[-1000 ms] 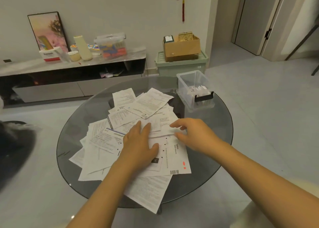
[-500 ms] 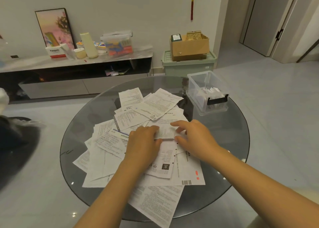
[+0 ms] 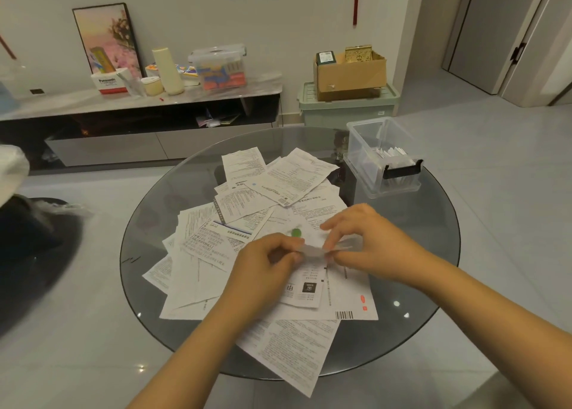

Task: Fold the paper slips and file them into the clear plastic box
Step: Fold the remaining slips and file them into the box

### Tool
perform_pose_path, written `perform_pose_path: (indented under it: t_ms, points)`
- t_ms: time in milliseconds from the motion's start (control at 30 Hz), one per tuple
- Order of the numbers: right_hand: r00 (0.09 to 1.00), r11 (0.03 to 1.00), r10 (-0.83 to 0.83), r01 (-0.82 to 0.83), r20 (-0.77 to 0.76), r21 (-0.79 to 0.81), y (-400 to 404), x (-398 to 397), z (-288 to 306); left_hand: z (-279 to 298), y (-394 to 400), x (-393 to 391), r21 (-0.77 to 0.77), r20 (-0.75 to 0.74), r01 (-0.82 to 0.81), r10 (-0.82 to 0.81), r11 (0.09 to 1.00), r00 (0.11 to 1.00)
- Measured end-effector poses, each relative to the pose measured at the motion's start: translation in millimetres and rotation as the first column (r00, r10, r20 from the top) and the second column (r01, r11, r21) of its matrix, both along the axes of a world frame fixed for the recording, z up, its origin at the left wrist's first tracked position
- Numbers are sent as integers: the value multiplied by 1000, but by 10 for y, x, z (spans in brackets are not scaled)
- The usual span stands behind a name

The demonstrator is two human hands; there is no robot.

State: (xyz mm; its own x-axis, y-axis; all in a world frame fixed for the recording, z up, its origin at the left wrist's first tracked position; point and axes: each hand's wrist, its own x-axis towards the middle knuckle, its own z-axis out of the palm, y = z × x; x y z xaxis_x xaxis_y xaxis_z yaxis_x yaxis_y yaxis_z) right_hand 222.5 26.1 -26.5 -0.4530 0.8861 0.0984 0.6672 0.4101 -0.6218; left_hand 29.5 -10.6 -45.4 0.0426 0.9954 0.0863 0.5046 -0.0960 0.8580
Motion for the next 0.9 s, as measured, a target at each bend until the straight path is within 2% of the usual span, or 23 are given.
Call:
perform_pose_path:
  t_ms: [133,233,333,500,600,700,800,900]
  points:
    - [996,988,-31,18,-86,-151,-70,-29,0,1,-94,-26,-59,120,15,-8,998,993]
    - [988,981,-106,86,-115,-172,-84,-109,-65,-52,-125,-33,-68,133,-37,46,997,990]
    - [983,973,-169,155,-70,-174,-60,-155,-142,-85,-132,-4,-70,119,-66,74,995,990]
    - [987,968,-150,159,63,-191,-79,-218,-207,-99,-145,31,-34,-103,-1,-2,999,995]
    - [983,982,-105,126,149,-138,-80,-210,-211,-103,-150,31,-14,-211,53,-55,998,976]
    - [981,992,-94,107,170,-71,-93,-170,-167,-117,-118,-4,41,-287,91,-75,995,955]
    - [979,998,-43,33,197,53,-121,-150,-119,-118,-100,-47,130,-423,172,-102,976,900]
    - [944,986,71,-114,321,118,-146,-146,-112,-122,-79,-102,79,-568,295,-201,952,798]
